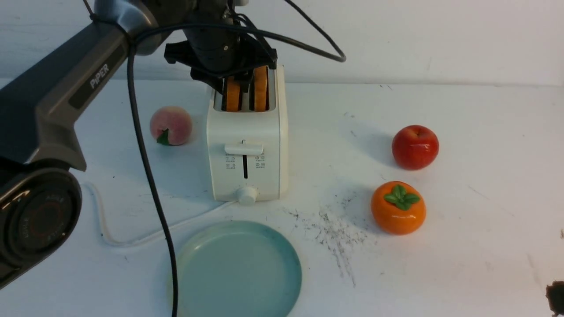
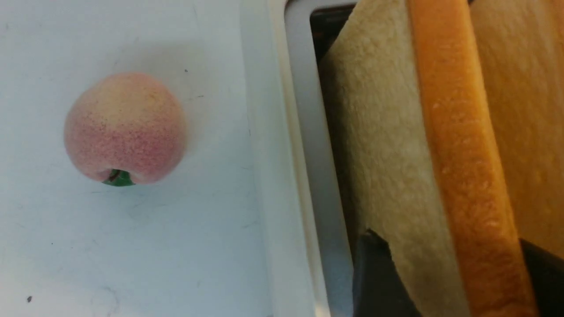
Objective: Take toasted bread from bread machine on white table place on plate.
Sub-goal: 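Reach for a toast slice standing in the toaster with the left gripper, then place the slice of bread on the plate with the left gripper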
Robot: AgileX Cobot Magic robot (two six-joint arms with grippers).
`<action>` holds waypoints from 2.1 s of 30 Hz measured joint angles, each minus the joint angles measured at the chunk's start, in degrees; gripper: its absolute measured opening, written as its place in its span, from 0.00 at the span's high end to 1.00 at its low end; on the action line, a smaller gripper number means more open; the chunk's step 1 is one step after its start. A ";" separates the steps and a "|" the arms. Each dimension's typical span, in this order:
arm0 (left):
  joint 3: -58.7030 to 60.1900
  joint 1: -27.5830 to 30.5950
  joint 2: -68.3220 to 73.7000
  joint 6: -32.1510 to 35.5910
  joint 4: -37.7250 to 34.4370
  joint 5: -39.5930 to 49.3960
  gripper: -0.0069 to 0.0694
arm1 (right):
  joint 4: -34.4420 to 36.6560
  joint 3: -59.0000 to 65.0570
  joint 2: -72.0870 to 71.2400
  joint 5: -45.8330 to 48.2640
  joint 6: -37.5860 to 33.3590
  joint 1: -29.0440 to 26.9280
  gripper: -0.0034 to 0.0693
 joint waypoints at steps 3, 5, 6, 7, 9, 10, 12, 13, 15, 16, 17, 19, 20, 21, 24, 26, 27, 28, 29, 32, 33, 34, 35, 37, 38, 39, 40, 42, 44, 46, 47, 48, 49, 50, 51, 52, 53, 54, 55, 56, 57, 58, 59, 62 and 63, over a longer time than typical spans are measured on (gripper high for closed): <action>0.00 0.00 1.31 0.07 0.19 -0.40 0.53 | 0.34 0.00 0.00 0.45 0.00 0.00 0.90; 0.00 0.00 1.53 0.69 0.39 -0.79 0.60 | 0.38 0.00 0.00 0.45 0.02 0.00 0.90; 0.00 0.00 1.53 1.32 0.46 -0.79 0.65 | 0.38 0.00 0.00 0.45 0.07 0.00 0.90; 0.00 0.00 1.53 2.01 0.70 -0.79 0.72 | 0.41 0.00 0.00 0.45 0.07 0.00 0.90; 0.00 0.00 1.41 3.01 1.05 -0.79 0.76 | 0.45 0.00 0.00 0.45 0.07 0.00 0.90; 0.00 0.00 1.21 3.16 1.36 -0.79 0.76 | 0.45 0.00 0.00 0.45 0.07 0.00 0.90; 0.00 0.00 0.54 3.27 1.75 -0.86 0.76 | 0.45 0.00 0.00 0.45 0.07 0.00 0.90; 0.00 0.00 -0.65 3.27 2.26 -1.15 0.76 | 0.45 0.00 0.00 0.45 0.07 0.00 0.90; 0.00 0.00 -2.80 3.21 2.64 -1.57 0.76 | 0.45 0.00 0.00 0.45 0.07 0.00 0.89; 0.00 0.00 -5.79 2.96 3.22 -2.28 0.76 | 0.45 0.00 0.00 0.45 0.07 0.00 0.89; 0.00 0.00 -7.96 2.68 3.54 -2.63 0.76 | 0.45 0.00 0.00 0.39 0.07 0.00 0.89; 0.00 0.00 -10.83 2.29 3.81 -2.99 0.76 | 0.45 0.00 0.00 0.17 0.07 0.00 0.89; -0.08 0.00 -14.25 1.86 4.03 -3.20 0.76 | 0.45 0.00 0.00 -0.02 0.07 0.00 0.89; -0.23 0.00 -17.49 1.33 4.09 -2.95 0.76 | 0.45 0.00 0.00 -0.07 0.07 0.00 0.89; -0.60 0.00 -23.20 0.79 3.40 1.21 0.76 | 0.52 0.00 0.00 -0.25 0.07 0.00 0.89; -0.54 0.00 -25.65 0.70 1.91 4.71 0.76 | 0.52 0.00 0.00 -0.46 0.09 0.00 0.89; 0.50 0.00 -27.42 0.67 0.18 6.06 0.76 | 0.52 0.00 0.00 -0.51 0.09 0.00 0.88; 1.74 0.00 -28.66 0.65 -1.57 6.06 0.76 | 0.59 0.00 0.00 -0.51 0.09 0.00 0.88; 4.33 0.11 -30.51 0.76 -3.72 6.06 0.76 | 0.59 0.00 0.00 -0.51 0.09 0.00 0.88; 10.98 0.10 -33.76 1.60 -9.21 6.06 0.76 | 0.59 0.00 0.00 -0.51 0.09 0.00 0.88; 17.33 0.10 -36.49 3.27 -14.05 6.06 0.76 | 0.59 0.00 0.00 -0.46 0.09 0.00 0.88; 22.41 0.10 -38.21 4.50 -16.85 6.06 0.76 | 0.59 0.00 0.00 -0.46 0.09 0.00 0.88; 27.78 0.10 -39.89 5.53 -19.13 6.02 0.76 | 0.59 0.00 0.00 -0.41 0.09 0.00 0.87; 36.70 0.10 -42.29 6.65 -21.84 6.02 0.76 | 0.59 0.00 0.00 -0.41 0.09 0.00 0.87; 42.38 0.10 -43.51 7.03 -23.25 5.92 0.76 | 0.59 0.00 0.00 -0.41 0.09 0.00 0.87; 47.98 0.10 -44.26 7.27 -24.69 5.42 0.76 | 0.59 0.00 0.00 -0.41 0.09 0.00 0.87; 53.33 0.10 -44.81 7.63 -26.23 3.94 0.76 | 0.59 0.00 0.00 -0.41 0.09 0.00 0.87; 61.92 0.10 -45.08 8.72 -29.10 -1.04 0.76 | 0.63 0.00 0.00 -0.41 0.09 0.00 0.87; 67.36 0.10 -45.02 10.70 -31.35 -5.83 0.76 | 0.63 0.00 0.00 -0.41 0.09 0.00 0.87; 74.06 0.10 -44.97 15.62 -36.68 -14.06 0.76 | 0.63 0.00 0.00 -0.41 0.09 0.00 0.87; 74.82 0.10 -44.97 17.31 -37.91 -15.32 0.76 | 0.63 0.00 0.00 -0.41 0.09 0.00 0.87; 75.72 0.10 -44.97 18.97 -39.52 -16.99 0.76 | 0.63 0.00 0.00 -0.41 0.09 0.00 0.86; 76.33 0.10 -44.87 21.37 -42.04 -18.29 0.76 | 0.63 0.00 0.00 -0.41 0.09 0.00 0.86; 76.48 0.10 -44.72 22.64 -43.06 -18.85 0.76 | 0.65 0.00 0.00 -0.41 0.09 0.00 0.86; 76.61 0.10 -44.29 23.91 -44.73 -19.34 0.76 | 0.70 0.00 0.00 -0.41 0.09 0.00 0.86; 76.60 0.10 -43.76 24.61 -46.23 -19.66 0.76 | 0.70 0.00 0.00 -0.41 0.09 0.00 0.85; 76.60 0.10 -42.86 25.17 -47.46 -19.88 0.76 | 0.70 0.00 0.00 -0.41 0.09 0.00 0.85; 76.60 0.10 -41.77 25.54 -48.21 -20.34 0.76 | 0.70 0.00 0.00 -0.41 0.09 0.00 0.85; 76.60 0.10 -40.53 25.69 -48.62 -21.01 0.76 | 0.70 0.00 0.00 -0.41 0.09 0.00 0.85; 76.60 0.10 -39.16 25.74 -48.83 -21.66 0.76 | 0.70 0.00 0.00 -0.41 0.09 0.00 0.85; 76.60 0.10 -37.69 25.74 -48.99 -22.59 0.76 | 0.70 0.00 0.00 -0.41 0.09 0.00 0.85; 76.60 0.10 -36.25 25.74 -48.99 -23.11 0.76 | 0.70 0.00 0.00 -0.41 0.09 0.00 0.85; 76.60 0.10 -34.86 25.74 -48.99 -23.77 0.76 | 0.70 0.00 0.00 -0.46 0.09 0.00 0.85; 76.64 0.10 -31.41 25.76 -48.99 -25.55 0.76 | 0.76 0.00 0.00 -0.46 0.09 0.00 0.84; 76.64 0.10 -30.71 25.81 -48.99 -26.32 0.76 | 0.76 0.00 0.00 -0.46 0.09 0.00 0.84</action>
